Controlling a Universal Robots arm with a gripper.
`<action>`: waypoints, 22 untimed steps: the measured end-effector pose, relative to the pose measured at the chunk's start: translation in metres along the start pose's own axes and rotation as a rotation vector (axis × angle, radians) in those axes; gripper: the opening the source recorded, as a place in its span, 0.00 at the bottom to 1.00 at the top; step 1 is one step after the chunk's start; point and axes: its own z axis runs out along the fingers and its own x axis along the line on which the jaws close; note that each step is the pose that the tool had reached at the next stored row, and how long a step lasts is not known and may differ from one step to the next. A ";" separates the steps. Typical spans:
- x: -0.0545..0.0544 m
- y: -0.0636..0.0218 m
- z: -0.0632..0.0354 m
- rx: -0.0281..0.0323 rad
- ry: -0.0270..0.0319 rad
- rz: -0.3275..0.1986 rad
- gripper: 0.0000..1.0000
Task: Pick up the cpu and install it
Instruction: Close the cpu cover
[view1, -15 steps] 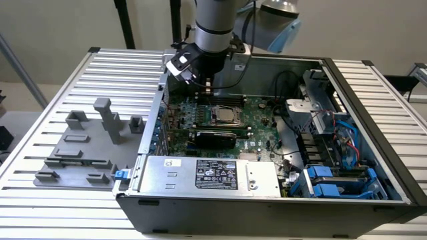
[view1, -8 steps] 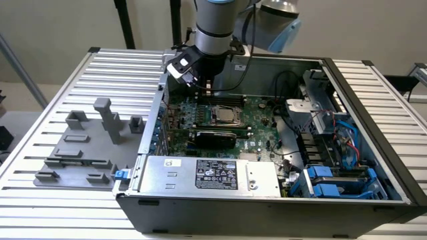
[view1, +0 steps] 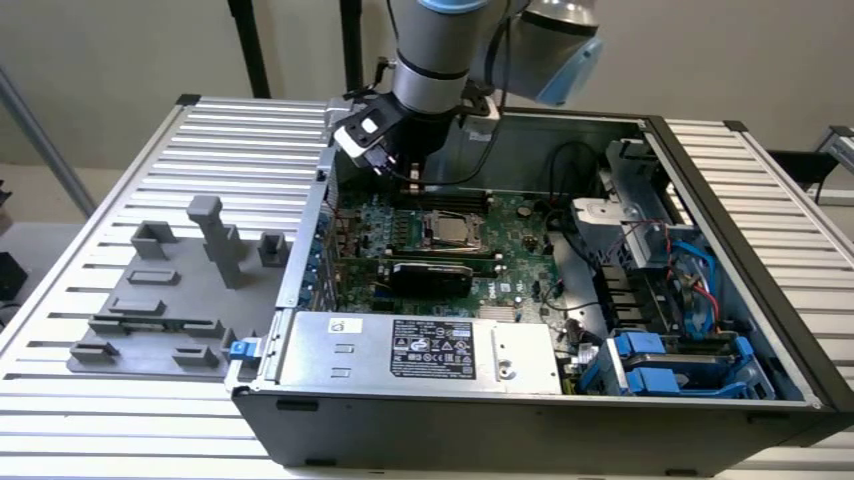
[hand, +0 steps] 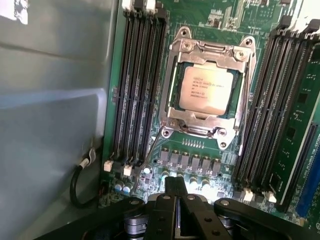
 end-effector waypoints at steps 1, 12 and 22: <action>0.000 0.0012 0.0003 0.0019 0.0037 0.000 0.11; -0.010 0.0031 0.0065 -0.0081 0.0592 0.015 0.11; -0.014 0.0062 0.0077 -0.0154 0.0655 0.060 0.11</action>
